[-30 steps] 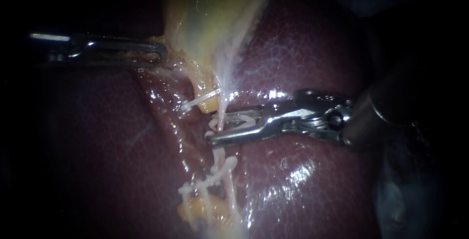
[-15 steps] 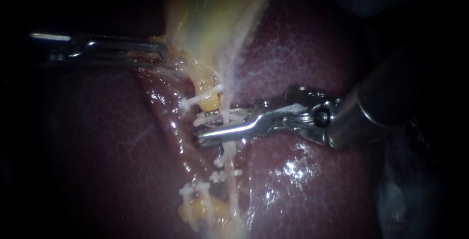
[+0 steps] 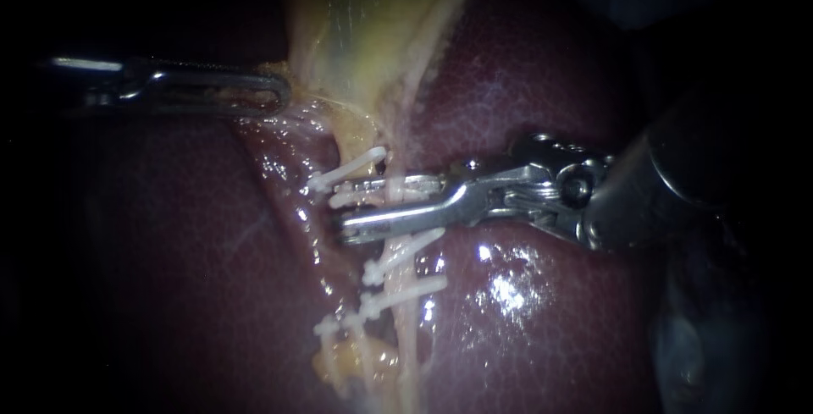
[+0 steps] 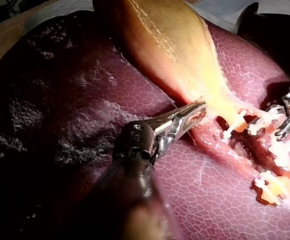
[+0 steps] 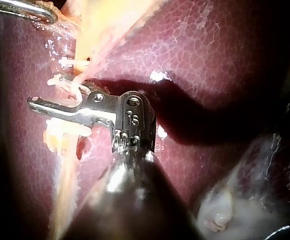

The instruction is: Clipping third clip right tube

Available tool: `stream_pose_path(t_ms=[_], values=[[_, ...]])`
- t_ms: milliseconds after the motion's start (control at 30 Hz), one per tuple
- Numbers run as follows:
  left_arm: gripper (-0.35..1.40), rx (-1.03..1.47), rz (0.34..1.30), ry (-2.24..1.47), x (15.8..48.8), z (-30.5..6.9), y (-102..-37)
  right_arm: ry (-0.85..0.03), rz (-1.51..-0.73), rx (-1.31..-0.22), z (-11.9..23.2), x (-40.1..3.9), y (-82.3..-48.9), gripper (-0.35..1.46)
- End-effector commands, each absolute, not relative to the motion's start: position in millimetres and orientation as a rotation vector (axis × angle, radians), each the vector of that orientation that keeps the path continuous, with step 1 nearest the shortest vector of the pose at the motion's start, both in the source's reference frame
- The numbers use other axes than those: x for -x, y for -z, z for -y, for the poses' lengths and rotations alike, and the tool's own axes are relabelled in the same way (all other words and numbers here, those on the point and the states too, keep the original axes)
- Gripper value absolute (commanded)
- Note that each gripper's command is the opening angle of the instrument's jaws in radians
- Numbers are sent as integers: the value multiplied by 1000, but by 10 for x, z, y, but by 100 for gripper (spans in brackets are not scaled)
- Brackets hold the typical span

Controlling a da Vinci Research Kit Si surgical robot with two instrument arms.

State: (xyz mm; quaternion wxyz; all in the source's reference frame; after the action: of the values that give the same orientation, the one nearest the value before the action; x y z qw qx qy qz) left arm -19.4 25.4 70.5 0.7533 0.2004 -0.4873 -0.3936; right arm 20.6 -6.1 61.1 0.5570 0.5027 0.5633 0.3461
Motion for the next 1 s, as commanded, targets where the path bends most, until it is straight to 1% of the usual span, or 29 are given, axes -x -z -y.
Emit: stream_pose_path(t_ms=[33, 100, 200, 367, 467, 1000], values=[[-35, -437, 1064, 859, 194, -254, -705, -822, -1329, -1182, 60, -204, -615, 40], [-35, -437, 1064, 859, 194, -254, -705, -828, -1330, -1177, 58, -200, -618, 35], [-35, -437, 1064, 860, 195, -254, -705, -837, -1329, -1168, 54, -195, -624, 22], [-35, -437, 1064, 860, 195, -254, -705, -850, -1328, -1156, 50, -189, -630, -16], [-35, -437, 1064, 860, 195, -254, -705, -850, -1327, -1156, 50, -188, -630, -35], [-35, -436, 1067, 861, 196, -255, -706, -841, -1325, -1159, 51, -187, -636, -35]])
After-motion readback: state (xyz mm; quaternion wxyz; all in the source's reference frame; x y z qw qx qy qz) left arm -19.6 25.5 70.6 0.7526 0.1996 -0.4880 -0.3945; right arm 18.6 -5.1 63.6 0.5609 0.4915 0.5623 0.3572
